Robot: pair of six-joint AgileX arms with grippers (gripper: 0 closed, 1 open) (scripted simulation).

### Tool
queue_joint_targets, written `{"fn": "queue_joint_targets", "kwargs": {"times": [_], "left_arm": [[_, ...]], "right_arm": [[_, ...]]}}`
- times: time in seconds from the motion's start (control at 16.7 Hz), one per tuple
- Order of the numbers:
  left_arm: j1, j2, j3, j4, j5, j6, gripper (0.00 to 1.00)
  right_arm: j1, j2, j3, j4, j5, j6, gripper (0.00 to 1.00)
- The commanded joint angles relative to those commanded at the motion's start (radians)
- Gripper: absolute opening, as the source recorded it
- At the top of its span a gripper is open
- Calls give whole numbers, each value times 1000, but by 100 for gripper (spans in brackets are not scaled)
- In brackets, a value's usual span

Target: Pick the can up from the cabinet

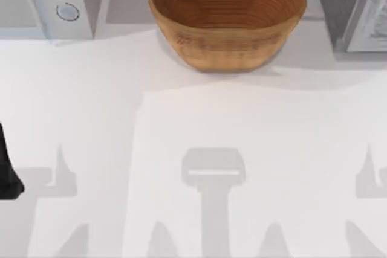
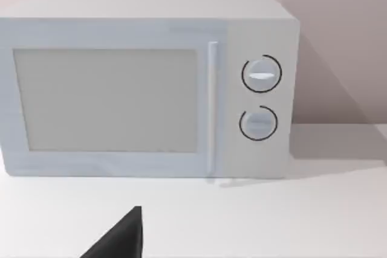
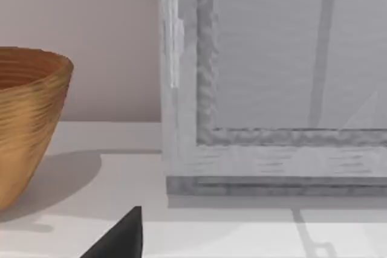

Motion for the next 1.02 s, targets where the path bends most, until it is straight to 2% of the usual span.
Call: {"fn": "queue_joint_targets", "kwargs": {"times": [0.24,0.42,0.66,1.02], "left_arm": [[0,0,0,0,0,0,100],[0,0,0,0,0,0,100],[0,0,0,0,0,0,100],[0,0,0,0,0,0,100]], "right_arm": [[5,25,32,-6,3,1,100],[22,127,158,-35,16,2,100],[54,356,446,-108,51,5,100],[107,785,1000,-247,118,11,100]]}}
